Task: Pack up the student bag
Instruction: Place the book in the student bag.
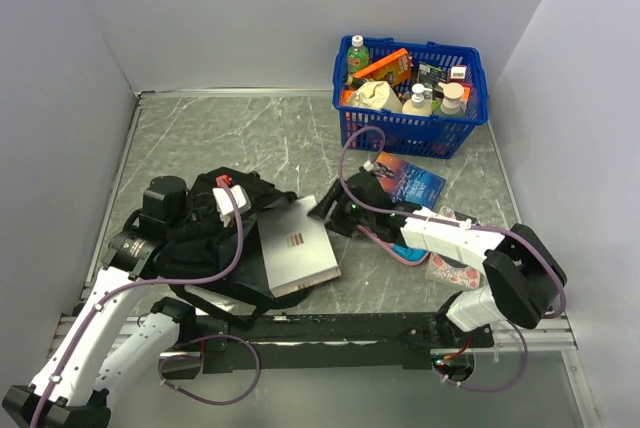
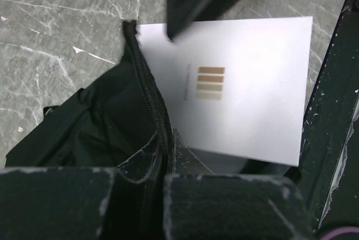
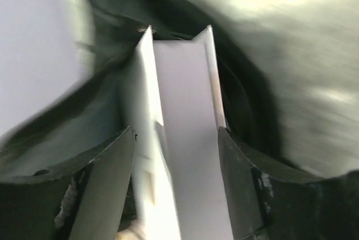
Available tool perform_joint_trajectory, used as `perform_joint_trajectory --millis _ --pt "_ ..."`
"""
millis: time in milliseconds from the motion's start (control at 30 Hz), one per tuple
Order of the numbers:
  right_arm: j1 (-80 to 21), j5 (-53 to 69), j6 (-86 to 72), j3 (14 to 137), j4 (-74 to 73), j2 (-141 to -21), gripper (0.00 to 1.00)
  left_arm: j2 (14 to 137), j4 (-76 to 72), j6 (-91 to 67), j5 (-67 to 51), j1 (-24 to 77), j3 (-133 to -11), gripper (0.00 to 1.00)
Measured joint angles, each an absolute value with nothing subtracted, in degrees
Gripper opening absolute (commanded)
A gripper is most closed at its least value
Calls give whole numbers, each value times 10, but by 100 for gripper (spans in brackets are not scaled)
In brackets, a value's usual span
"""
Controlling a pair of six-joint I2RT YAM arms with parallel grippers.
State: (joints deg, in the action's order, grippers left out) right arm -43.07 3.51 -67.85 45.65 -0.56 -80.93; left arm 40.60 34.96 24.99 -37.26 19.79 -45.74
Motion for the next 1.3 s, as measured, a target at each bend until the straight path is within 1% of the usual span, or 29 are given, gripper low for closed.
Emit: perform_joint_trajectory --millis 67,100,300,400,533,667,733,833,867,900,967,1067,1133,1300 --pt "-427 45 -658 436 -27 -804 70 406 349 250 -373 199 -457 1" --pt "-425 52 -644 429 -40 -799 73 406 349 250 -373 199 -457 1" --pt "-408 102 -571 415 -77 -747 75 405 347 249 -373 200 -457 1" --pt "-389 159 -553 395 -63 -729 77 404 345 249 -373 200 -457 1" --pt "-378 249 -550 382 -39 -748 77 404 344 248 -372 200 -457 1" --pt "-373 332 -584 339 35 -766 77 404 343 248 -372 200 -457 1" --pt "-372 359 -611 315 74 -766 73 404 341 248 -372 200 -457 1" --pt "-369 401 -660 293 139 -774 63 404 341 248 -372 200 -457 1" --pt "-369 410 -671 291 157 -779 55 404 341 248 -372 200 -457 1" --pt "-369 420 -685 291 176 -786 50 404 341 248 -372 200 -457 1" --pt "-368 430 -702 292 194 -792 44 404 340 248 -372 200 -457 1" --pt "-360 430 -746 286 222 -792 44 404 337 248 -373 200 -457 1" --pt "-355 419 -774 279 234 -787 42 404 336 248 -373 200 -457 1" --pt "-379 338 -810 294 185 -751 39 409 333 247 -373 200 -457 1"
